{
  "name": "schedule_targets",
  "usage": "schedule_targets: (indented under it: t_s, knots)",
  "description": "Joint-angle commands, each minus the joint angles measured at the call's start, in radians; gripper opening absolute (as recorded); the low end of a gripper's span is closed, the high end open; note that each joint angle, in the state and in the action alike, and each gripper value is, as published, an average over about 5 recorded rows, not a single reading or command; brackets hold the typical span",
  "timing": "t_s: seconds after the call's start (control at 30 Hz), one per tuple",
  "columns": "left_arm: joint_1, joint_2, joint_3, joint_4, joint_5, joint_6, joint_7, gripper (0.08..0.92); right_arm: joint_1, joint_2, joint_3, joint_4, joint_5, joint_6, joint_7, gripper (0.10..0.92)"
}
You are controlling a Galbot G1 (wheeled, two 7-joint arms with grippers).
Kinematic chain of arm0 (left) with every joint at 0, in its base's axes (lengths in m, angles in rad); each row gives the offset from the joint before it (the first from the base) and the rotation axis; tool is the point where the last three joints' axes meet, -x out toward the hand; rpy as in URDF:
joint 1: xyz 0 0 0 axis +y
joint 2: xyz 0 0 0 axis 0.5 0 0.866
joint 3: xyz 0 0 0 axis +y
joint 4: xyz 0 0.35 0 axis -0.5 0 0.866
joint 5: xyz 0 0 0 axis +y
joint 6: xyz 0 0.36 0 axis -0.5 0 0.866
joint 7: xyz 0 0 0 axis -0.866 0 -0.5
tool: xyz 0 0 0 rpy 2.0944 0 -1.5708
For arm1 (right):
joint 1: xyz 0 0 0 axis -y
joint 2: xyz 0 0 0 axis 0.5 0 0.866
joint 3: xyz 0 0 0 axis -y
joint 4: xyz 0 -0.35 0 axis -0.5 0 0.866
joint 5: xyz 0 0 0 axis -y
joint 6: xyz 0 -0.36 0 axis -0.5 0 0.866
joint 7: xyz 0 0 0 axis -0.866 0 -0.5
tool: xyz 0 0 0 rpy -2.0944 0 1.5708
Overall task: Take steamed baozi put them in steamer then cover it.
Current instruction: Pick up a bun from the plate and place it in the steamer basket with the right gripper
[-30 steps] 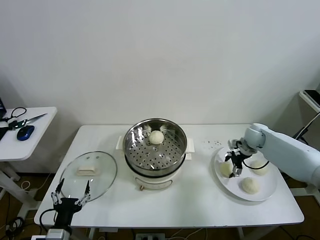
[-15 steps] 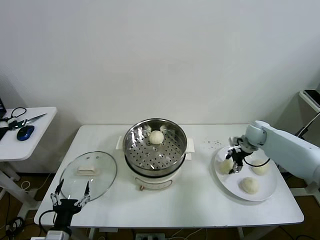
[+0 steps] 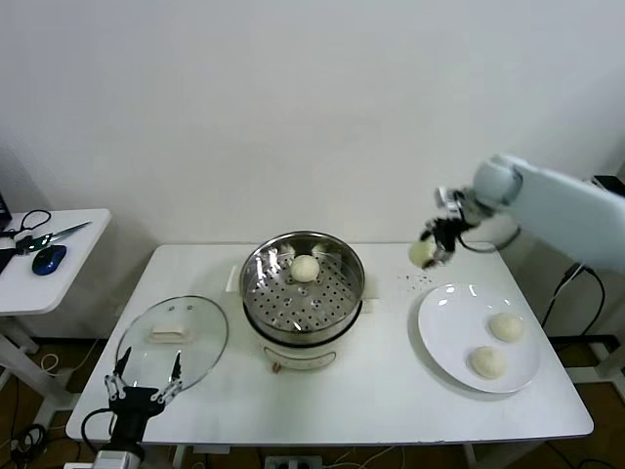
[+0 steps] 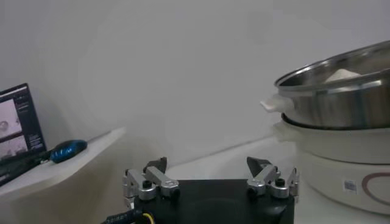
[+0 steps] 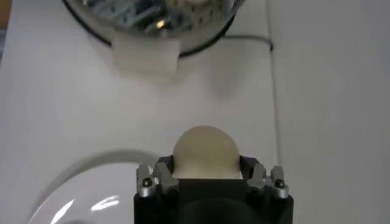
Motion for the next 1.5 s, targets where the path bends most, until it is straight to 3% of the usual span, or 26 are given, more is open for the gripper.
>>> schedule_targets:
  t_s: [0.03, 0.47, 1.2, 1.5]
  knots:
    - [-0.001, 0.002, 0.015, -0.004, 0.005, -0.002, 0.0, 0.823, 0.175, 0.239, -0.13, 0.004, 0.239, -0.041, 0.024, 0.687]
    - [-0.008, 0.007, 0.013, 0.001, 0.003, -0.005, -0.002, 0.823, 0.002, 0.488, -0.127, -0.04, 0.245, -0.076, 0.084, 0.687]
    - [-0.026, 0.008, 0.008, 0.028, 0.0, -0.005, -0.003, 0.823, -0.175, 0.546, -0.151, -0.114, 0.165, -0.065, 0.102, 0.694]
    - [-0.036, 0.008, 0.01, 0.034, 0.003, -0.001, -0.003, 0.823, -0.158, 0.534, -0.137, -0.115, 0.146, -0.065, 0.095, 0.814]
